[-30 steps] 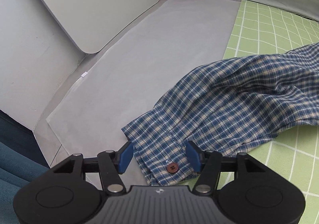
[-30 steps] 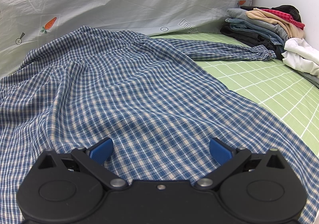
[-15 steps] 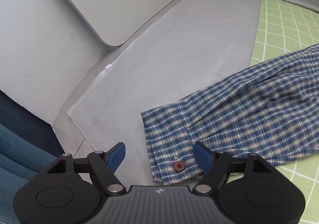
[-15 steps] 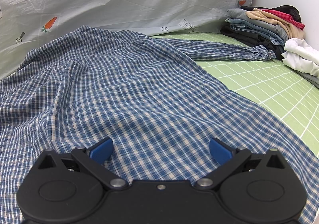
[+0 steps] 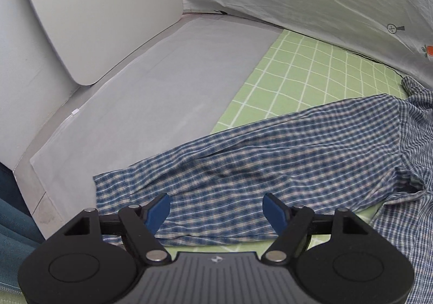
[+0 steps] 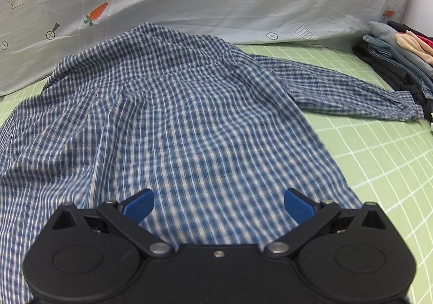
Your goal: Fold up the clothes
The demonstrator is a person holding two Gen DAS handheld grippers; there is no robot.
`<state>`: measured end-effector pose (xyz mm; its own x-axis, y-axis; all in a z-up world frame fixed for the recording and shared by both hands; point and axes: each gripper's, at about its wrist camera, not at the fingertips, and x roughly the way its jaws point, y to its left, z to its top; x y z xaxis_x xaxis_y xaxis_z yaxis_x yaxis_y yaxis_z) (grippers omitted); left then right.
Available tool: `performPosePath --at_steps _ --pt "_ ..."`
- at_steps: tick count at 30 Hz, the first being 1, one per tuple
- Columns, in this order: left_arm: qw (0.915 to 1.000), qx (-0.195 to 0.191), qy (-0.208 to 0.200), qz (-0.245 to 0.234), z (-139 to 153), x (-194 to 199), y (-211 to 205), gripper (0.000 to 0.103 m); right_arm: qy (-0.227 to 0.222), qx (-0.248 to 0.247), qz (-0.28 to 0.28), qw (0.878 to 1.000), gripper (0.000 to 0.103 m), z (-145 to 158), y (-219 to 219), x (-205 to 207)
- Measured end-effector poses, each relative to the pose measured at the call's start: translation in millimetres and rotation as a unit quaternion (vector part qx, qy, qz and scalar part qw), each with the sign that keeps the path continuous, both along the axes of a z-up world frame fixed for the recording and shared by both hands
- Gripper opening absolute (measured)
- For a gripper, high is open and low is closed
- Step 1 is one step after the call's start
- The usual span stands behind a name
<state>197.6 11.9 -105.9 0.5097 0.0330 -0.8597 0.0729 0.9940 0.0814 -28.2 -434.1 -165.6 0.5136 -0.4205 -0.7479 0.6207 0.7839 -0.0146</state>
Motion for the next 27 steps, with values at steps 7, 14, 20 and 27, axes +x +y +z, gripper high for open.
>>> performPosePath --at_steps 7,14,20,27 --pt "0.9953 -0.028 -0.01 -0.092 2 33 -130 0.076 -0.046 -0.049 0.095 0.993 0.103 44 -38 117" --pt "0.9832 -0.018 -0.021 -0.18 0 92 -241 0.077 -0.08 -0.059 0.139 0.985 0.103 58 -87 266" --pt "0.9771 -0.055 -0.009 -0.205 -13 138 -285 0.077 -0.044 -0.004 0.148 0.988 0.084 12 -115 318" --pt "0.9638 -0.161 0.035 -0.21 -38 190 -310 0.077 -0.047 0.096 0.153 0.982 0.065 -29 -129 286"
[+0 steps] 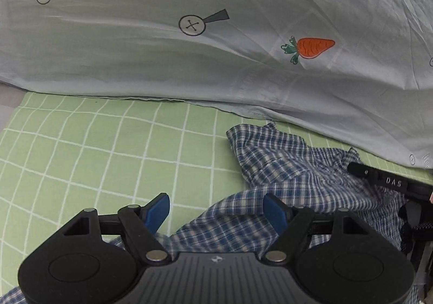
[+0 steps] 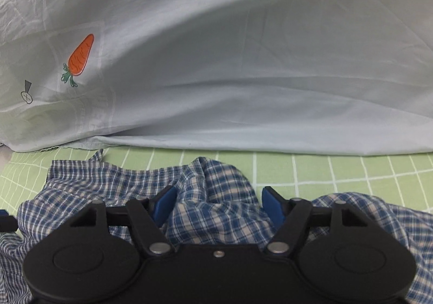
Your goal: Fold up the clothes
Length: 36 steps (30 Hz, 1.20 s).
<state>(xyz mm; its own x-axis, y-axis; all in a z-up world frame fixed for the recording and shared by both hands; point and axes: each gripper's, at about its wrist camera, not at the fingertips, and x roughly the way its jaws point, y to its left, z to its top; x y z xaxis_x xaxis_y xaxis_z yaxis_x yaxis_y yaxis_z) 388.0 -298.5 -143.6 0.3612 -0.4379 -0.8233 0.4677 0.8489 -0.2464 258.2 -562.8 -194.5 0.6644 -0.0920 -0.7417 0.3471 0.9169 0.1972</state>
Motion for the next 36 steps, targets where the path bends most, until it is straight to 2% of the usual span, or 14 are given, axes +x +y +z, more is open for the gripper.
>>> performPosePath --at_steps 2,4,6,9,10,14,19,21,24,25,26,27,29,36 --pt "0.9997 -0.013 0.013 -0.017 -9 15 -12 0.077 -0.011 0.008 0.014 1.0 0.058 -1 -3 -3" --pt "0.9993 -0.02 0.024 -0.02 -19 28 -25 0.074 -0.019 0.019 0.033 0.999 0.032 -1 -4 -3" --pt "0.9991 -0.029 0.029 -0.011 -29 37 -34 0.06 -0.023 0.015 0.035 0.999 0.018 0 -4 -2" --pt "0.9984 -0.041 0.036 -0.015 -35 44 -45 0.029 -0.035 0.003 0.04 0.999 0.012 5 -4 -1" --pt "0.9981 -0.045 0.038 -0.019 -36 45 -48 0.001 -0.042 0.0 0.039 0.998 0.012 7 -4 -3" --pt "0.9973 -0.07 0.007 -0.022 -23 48 -57 0.001 -0.095 0.0 0.021 0.995 0.01 27 -10 -9" --pt "0.9884 -0.106 -0.105 -0.029 21 50 -68 0.001 -0.17 -0.022 0.014 0.985 0.009 57 -20 -4" --pt "0.9857 -0.075 -0.145 -0.039 20 48 -81 0.002 -0.171 -0.048 0.016 0.984 0.01 57 -20 5" --pt "0.9871 -0.009 -0.155 -0.039 6 46 -97 0.013 -0.13 -0.071 0.013 0.989 0.011 45 -18 21" --pt "0.9866 0.013 -0.158 -0.039 1 46 -103 0.015 -0.119 -0.08 0.006 0.99 0.014 44 -17 22" --pt "0.986 0.027 -0.16 -0.038 -2 45 -105 0.02 -0.118 -0.094 -0.008 0.989 0.026 47 -15 17" --pt "0.9866 0.014 -0.159 -0.034 -1 41 -98 0.026 -0.117 -0.107 -0.022 0.987 0.055 49 -14 13" --pt "0.9876 -0.002 -0.155 -0.025 5 32 -80 0.051 -0.115 -0.12 -0.048 0.985 0.084 54 -12 -9" --pt "0.9906 0.012 -0.136 -0.006 18 -47 10 0.056 -0.078 -0.125 -0.104 0.984 0.078 55 1 -129"
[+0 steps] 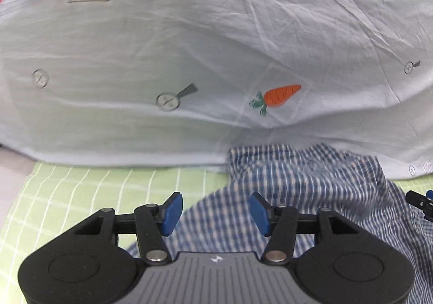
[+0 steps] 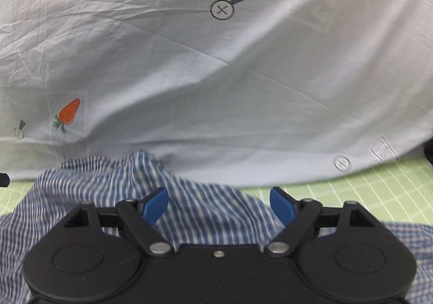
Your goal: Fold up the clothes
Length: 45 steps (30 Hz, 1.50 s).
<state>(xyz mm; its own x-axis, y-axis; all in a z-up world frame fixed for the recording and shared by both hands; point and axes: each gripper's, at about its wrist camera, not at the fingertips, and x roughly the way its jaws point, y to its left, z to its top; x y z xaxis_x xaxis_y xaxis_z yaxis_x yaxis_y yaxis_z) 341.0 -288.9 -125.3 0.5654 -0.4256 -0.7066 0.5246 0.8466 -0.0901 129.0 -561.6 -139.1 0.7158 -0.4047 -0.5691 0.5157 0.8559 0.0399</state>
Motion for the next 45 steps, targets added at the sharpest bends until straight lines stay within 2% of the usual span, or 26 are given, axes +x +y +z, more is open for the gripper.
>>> performPosePath --at_steps 2,4,5,6,9,13,15,17,18,20,25,26,27,28,29,30,31,33,38,40,42,44,45 --pt "0.9995 0.019 0.027 -0.003 -5 -39 26 0.056 0.03 0.025 0.001 0.999 0.07 -7 12 -46" --pt "0.9977 0.04 0.054 -0.008 -14 -81 53 0.056 0.058 0.056 0.001 0.997 0.054 -19 29 -89" --pt "0.9962 0.057 0.065 -0.01 -19 -101 65 0.056 0.079 0.061 -0.002 0.995 0.04 -25 40 -108" --pt "0.9944 0.074 0.075 -0.012 -23 -121 76 0.056 0.098 0.059 -0.007 0.993 0.035 -31 49 -124" --pt "0.9892 0.107 0.101 -0.004 -34 -170 110 0.056 0.126 0.051 -0.025 0.99 0.035 -34 71 -186" --pt "0.9815 0.138 0.129 0.033 -44 -210 152 0.056 0.16 0.032 -0.04 0.986 0.038 -38 86 -235" --pt "0.9783 0.144 0.14 0.049 -46 -224 170 0.057 0.178 0.012 -0.058 0.982 0.05 -40 87 -256" --pt "0.9757 0.141 0.155 0.063 -50 -235 183 0.068 0.185 0.008 -0.084 0.979 0.061 -42 82 -274" --pt "0.9748 0.138 0.162 0.068 -52 -239 189 0.07 0.187 0.01 -0.097 0.977 0.067 -43 78 -282" --pt "0.9737 0.131 0.169 0.077 -57 -248 198 0.071 0.184 0.027 -0.118 0.975 0.068 -44 69 -297" --pt "0.9756 0.126 0.155 0.091 -58 -264 207 0.073 0.143 0.089 -0.148 0.975 0.066 -47 53 -326" --pt "0.9762 0.126 0.151 0.092 -57 -268 208 0.071 0.133 0.097 -0.148 0.975 0.064 -46 51 -331" --pt "0.977 0.127 0.144 0.093 -56 -271 208 0.068 0.129 0.095 -0.144 0.976 0.047 -46 53 -334" --pt "0.9778 0.127 0.138 0.094 -56 -274 208 0.059 0.129 0.092 -0.135 0.978 0.033 -45 54 -336" --pt "0.9787 0.125 0.133 0.094 -54 -276 208 0.046 0.129 0.09 -0.126 0.98 0.004 -44 55 -338" --pt "0.9793 0.119 0.133 0.095 -52 -277 209 0.033 0.128 0.089 -0.117 0.981 0.003 -43 57 -341" --pt "0.9795 0.115 0.134 0.097 -51 -278 210 0.0 0.126 0.093 -0.113 0.981 0.002 -42 59 -343" --pt "0.9775 0.105 0.147 0.108 -46 -278 216 0.0 0.12 0.102 -0.109 0.982 0.001 -37 62 -349" --pt "0.9736 0.021 0.174 0.146 0 -278 251 0.0 0.045 0.145 -0.115 0.982 0.001 6 64 -384" --pt "0.9698 0.001 0.18 0.165 12 -277 266 0.0 0.04 0.156 -0.12 0.98 0.001 12 64 -394" --pt "0.9668 0.035 0.181 0.177 0 -276 269 0.0 0.08 0.145 -0.119 0.979 0.001 1 67 -392" --pt "0.959 0.113 0.175 0.192 -19 -276 265 0.0 0.124 0.129 -0.118 0.977 0.001 -12 71 -387" --pt "0.9607 0.124 0.164 0.186 -19 -278 266 0.0 0.123 0.128 -0.125 0.976 0.001 -11 72 -387"
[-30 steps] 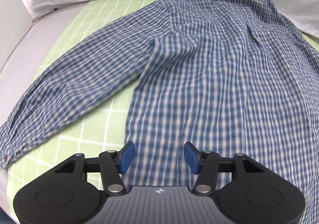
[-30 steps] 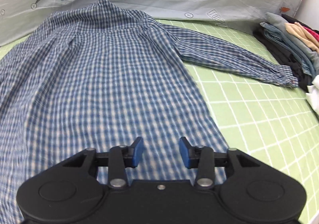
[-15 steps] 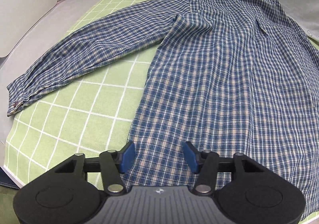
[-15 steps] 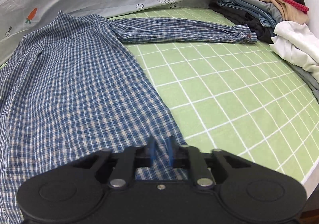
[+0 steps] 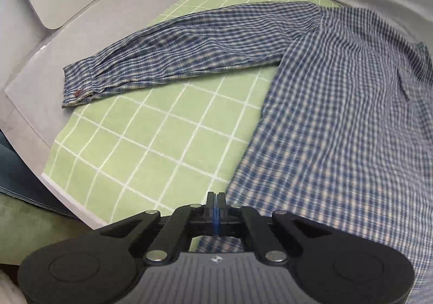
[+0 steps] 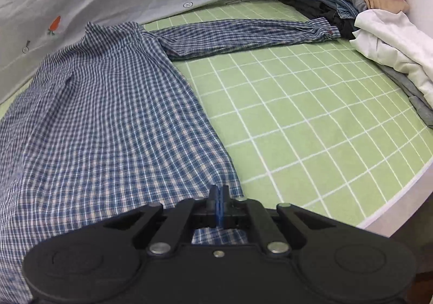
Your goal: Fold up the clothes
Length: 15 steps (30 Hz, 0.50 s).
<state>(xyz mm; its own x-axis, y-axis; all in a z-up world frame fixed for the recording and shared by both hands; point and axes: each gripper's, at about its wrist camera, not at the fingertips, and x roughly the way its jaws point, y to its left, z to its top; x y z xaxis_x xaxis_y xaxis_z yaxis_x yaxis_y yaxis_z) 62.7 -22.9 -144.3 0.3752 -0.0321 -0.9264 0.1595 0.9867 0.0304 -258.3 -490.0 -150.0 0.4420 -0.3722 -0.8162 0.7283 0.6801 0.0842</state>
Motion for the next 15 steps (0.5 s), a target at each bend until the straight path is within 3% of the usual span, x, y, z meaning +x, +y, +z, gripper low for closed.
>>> performPosePath --at_steps 3,5,7,9,11,13,15 --pt "1.0 -0.005 -0.007 0.004 1 -3 7 0.001 0.005 -0.007 -0.019 1.0 0.002 1 2 0" --pt "0.9998 -0.016 0.006 0.013 -7 -3 11 0.002 0.052 -0.023 -0.016 0.998 0.005 -7 1 8" --pt "0.9995 -0.025 0.01 0.018 -8 -6 13 0.003 0.081 -0.043 -0.01 0.996 0.013 -10 2 15" --pt "0.9994 -0.032 0.002 0.014 -4 -9 11 0.004 0.084 -0.069 -0.008 0.994 0.048 -3 6 19" --pt "0.9993 -0.037 -0.009 0.006 1 -11 9 0.015 0.079 -0.092 0.01 0.993 0.06 3 14 27" --pt "0.9988 -0.045 -0.019 0.007 6 -9 10 0.027 0.072 -0.101 0.035 0.992 0.063 7 21 40" --pt "0.998 -0.055 -0.027 0.012 10 -3 11 0.048 0.058 -0.096 0.053 0.992 0.086 9 27 54"
